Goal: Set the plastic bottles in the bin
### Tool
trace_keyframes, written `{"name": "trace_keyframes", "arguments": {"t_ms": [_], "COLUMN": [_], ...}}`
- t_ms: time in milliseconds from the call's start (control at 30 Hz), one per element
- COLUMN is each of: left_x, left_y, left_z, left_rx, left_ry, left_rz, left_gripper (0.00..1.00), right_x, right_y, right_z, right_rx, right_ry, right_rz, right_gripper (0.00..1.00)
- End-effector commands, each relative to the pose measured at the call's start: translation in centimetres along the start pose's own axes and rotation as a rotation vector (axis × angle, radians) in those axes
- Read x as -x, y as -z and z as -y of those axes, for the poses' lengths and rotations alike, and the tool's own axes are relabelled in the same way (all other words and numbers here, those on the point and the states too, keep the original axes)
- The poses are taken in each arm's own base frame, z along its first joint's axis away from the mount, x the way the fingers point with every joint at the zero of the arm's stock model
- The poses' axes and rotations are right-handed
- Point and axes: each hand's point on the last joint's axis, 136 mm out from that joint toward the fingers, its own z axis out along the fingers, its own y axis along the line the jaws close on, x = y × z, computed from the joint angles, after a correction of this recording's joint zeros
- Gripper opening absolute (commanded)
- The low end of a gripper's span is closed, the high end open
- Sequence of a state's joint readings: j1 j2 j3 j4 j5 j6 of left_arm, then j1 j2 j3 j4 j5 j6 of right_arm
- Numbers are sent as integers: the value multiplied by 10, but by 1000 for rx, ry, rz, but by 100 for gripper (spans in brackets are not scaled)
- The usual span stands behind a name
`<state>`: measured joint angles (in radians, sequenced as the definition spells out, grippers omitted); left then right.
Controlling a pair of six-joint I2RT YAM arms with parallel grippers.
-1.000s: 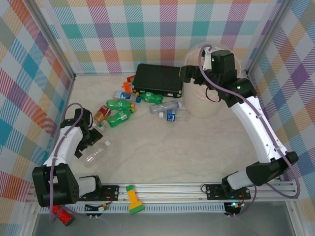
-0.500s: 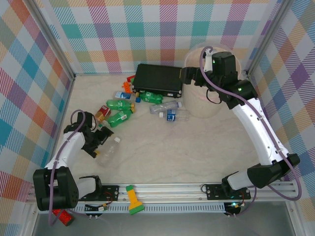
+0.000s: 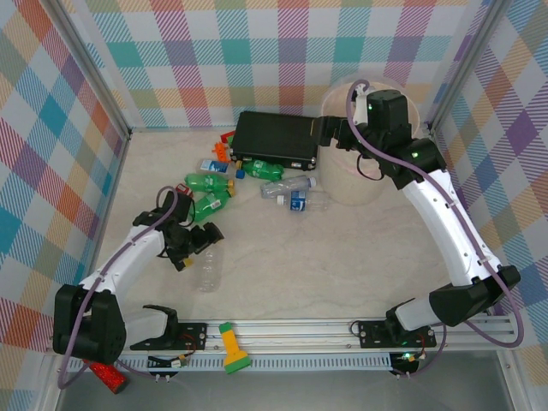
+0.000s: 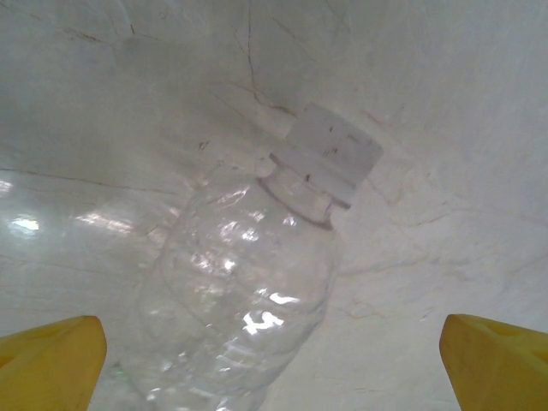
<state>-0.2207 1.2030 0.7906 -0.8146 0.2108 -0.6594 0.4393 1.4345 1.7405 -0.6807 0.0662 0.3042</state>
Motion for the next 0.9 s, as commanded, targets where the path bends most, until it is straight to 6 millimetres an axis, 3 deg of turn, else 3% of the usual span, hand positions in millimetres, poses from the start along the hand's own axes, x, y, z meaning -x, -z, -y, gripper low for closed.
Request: {"name": "trace_keyframes", "arguments": {"t_ms": [0, 200, 467, 600, 700, 867], "left_x": [-15, -41, -60, -62, -58, -51], "left_y": [7, -4, -20, -26, -26, -17], "left_z": [-13, -21, -32, -38, -37, -26], "left_rx": [111, 200, 259, 276, 276, 250], "left_ry": [-132, -223, -286, -295, -302, -335], "left_rz": [-13, -32, -9, 8, 32, 65], "left_gripper": [100, 100, 89, 83, 72, 59], "right_x": [3, 2, -2, -5, -7, -16], "right_y": [-1, -3, -4, -5, -7, -16], "right_z": [-7, -8, -13, -14, -18, -23], "right_rx": [23, 28, 55, 63, 85, 135], "right_ry": [-10, -12, -17, -46, -78, -161], "right_rz": [14, 10, -9, -18, -32, -83], "right_gripper": [99, 99, 99, 99, 99, 99]}}
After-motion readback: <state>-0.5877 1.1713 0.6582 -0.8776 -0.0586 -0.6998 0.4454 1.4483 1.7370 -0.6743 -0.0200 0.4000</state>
